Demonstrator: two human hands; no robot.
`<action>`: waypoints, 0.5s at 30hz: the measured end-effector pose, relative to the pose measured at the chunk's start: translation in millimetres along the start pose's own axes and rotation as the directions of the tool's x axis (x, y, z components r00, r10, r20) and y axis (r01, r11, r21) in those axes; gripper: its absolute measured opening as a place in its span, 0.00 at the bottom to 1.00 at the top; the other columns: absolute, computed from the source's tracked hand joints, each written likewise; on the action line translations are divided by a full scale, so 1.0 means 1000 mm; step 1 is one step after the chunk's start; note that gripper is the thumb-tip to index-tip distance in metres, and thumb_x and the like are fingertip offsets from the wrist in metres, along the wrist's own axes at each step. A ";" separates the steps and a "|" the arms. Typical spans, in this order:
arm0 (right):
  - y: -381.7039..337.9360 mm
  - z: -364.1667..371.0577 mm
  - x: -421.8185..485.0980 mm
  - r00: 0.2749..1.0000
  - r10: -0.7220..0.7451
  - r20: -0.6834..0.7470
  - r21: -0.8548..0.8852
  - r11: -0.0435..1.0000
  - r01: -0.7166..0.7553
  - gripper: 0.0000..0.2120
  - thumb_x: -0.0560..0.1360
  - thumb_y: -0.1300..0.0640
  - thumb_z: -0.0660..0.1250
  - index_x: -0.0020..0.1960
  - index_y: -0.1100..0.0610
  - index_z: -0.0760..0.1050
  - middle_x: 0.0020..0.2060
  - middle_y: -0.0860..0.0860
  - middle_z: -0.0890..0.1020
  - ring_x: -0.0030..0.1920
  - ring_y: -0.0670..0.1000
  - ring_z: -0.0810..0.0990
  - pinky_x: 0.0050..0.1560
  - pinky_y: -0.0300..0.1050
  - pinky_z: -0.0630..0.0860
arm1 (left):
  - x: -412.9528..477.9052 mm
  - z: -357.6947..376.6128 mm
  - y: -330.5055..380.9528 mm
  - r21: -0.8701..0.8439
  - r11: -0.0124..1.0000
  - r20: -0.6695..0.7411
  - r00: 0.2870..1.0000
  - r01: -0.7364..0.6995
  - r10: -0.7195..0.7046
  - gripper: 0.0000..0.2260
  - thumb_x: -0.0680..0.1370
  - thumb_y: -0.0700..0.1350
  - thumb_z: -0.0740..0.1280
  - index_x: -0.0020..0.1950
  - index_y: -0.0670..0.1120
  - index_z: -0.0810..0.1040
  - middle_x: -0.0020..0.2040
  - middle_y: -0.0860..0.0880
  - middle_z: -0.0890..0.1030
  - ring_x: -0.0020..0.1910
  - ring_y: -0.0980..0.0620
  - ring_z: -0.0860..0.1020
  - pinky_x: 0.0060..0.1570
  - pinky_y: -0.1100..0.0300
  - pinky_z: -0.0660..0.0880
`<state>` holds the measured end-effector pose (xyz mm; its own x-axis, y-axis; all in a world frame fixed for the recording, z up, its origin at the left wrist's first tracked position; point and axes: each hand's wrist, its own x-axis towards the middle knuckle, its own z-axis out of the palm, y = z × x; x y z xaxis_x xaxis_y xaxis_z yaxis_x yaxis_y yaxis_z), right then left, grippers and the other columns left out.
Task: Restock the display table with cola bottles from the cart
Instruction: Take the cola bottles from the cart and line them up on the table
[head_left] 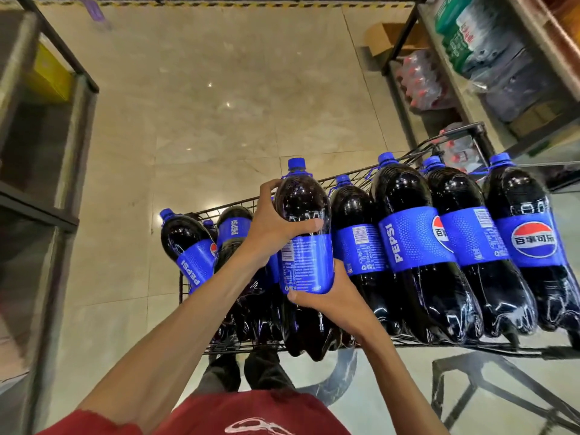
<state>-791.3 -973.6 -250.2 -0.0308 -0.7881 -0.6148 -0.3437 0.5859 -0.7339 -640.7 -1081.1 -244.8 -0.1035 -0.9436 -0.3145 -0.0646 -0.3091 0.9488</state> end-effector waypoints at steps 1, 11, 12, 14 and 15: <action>0.000 0.002 -0.003 1.000 -0.003 -0.014 -0.004 1.000 0.002 0.40 0.56 0.44 0.84 0.62 0.45 0.68 0.54 0.43 0.83 0.52 0.43 0.84 0.55 0.46 0.82 | -0.001 -0.001 0.002 -0.008 1.000 0.000 1.000 -0.011 0.011 0.44 0.59 0.46 0.85 0.69 0.55 0.65 0.59 0.52 0.81 0.54 0.57 0.83 0.61 0.52 0.79; -0.047 0.041 -0.045 0.968 -0.207 -0.139 -0.171 0.968 0.182 0.45 0.48 0.35 0.79 0.63 0.39 0.68 0.49 0.33 0.80 0.49 0.35 0.80 0.55 0.47 0.79 | -0.053 -0.061 0.027 -0.188 0.957 -0.141 0.970 -0.222 0.197 0.47 0.56 0.48 0.83 0.71 0.52 0.64 0.62 0.46 0.79 0.57 0.55 0.82 0.56 0.64 0.78; -0.052 0.050 -0.049 0.963 -0.232 -0.140 -0.201 0.959 0.202 0.45 0.48 0.34 0.78 0.63 0.38 0.67 0.49 0.32 0.79 0.50 0.35 0.79 0.55 0.47 0.78 | -0.062 -0.072 0.030 -0.183 0.949 -0.167 0.959 -0.257 0.227 0.47 0.57 0.49 0.83 0.71 0.53 0.64 0.63 0.47 0.79 0.59 0.55 0.81 0.58 0.62 0.78; -0.063 0.078 -0.060 0.953 -0.286 -0.099 -0.255 0.933 0.254 0.43 0.47 0.32 0.76 0.60 0.34 0.66 0.49 0.30 0.79 0.50 0.36 0.79 0.54 0.46 0.77 | -0.087 -0.104 0.031 -0.155 0.933 -0.235 0.929 -0.325 0.285 0.47 0.59 0.46 0.83 0.73 0.52 0.64 0.65 0.49 0.78 0.62 0.55 0.80 0.61 0.60 0.76; -0.068 0.093 -0.065 0.947 -0.313 -0.072 -0.265 0.921 0.285 0.41 0.48 0.32 0.76 0.58 0.32 0.65 0.49 0.29 0.79 0.50 0.35 0.79 0.53 0.46 0.77 | -0.099 -0.121 0.030 -0.142 0.926 -0.267 0.914 -0.350 0.305 0.46 0.60 0.44 0.83 0.73 0.51 0.64 0.67 0.50 0.77 0.64 0.54 0.79 0.63 0.60 0.75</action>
<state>-678.6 -945.1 -187.1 0.0112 -0.9434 -0.3314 -0.5743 0.2652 -0.7745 -512.3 -1011.5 -181.4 0.1510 -0.9885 0.0097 0.1171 0.0276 0.9927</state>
